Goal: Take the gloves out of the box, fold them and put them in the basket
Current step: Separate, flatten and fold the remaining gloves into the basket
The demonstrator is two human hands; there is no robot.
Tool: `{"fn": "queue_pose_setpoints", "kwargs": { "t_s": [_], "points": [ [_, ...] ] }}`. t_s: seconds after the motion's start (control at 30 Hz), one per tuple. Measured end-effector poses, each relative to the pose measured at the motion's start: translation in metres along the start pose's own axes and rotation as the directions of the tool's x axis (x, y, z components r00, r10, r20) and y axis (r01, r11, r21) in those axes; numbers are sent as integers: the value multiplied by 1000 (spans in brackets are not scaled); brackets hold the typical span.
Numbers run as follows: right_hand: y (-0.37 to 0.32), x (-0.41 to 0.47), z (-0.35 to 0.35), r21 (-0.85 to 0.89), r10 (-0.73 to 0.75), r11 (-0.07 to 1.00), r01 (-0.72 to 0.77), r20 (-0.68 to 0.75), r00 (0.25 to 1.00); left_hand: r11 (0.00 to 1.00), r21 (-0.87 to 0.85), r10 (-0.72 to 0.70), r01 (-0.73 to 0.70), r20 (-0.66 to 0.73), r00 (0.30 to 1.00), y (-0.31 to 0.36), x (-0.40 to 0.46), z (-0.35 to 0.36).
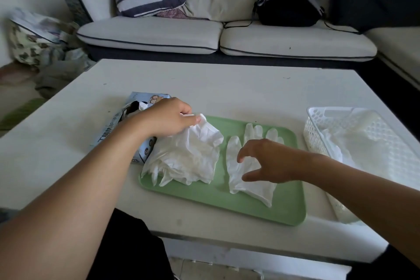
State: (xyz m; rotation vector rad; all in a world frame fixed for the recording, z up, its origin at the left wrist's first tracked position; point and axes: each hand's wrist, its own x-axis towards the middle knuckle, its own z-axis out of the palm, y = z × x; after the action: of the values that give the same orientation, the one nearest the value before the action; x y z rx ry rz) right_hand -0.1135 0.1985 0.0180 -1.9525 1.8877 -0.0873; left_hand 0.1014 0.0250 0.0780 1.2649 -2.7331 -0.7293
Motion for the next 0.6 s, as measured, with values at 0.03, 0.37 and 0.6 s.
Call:
{"fn": "queue_pose_setpoints", "kwargs": {
  "t_s": [0.03,0.37,0.6],
  "points": [
    [0,0,-1,6,1,1000,-1,-4,1000,998,56,-15,16,-19,1000,-3,2,1],
    [-8,2,-3,118,-41,991,59,-151,988,987,-105,-138,122,-160,977,-10,3,2],
    [-52,26,5,281,-215,928,246,-136,967,964,-254,-94,81,-42,995,1,-2,0]
  ]
}}
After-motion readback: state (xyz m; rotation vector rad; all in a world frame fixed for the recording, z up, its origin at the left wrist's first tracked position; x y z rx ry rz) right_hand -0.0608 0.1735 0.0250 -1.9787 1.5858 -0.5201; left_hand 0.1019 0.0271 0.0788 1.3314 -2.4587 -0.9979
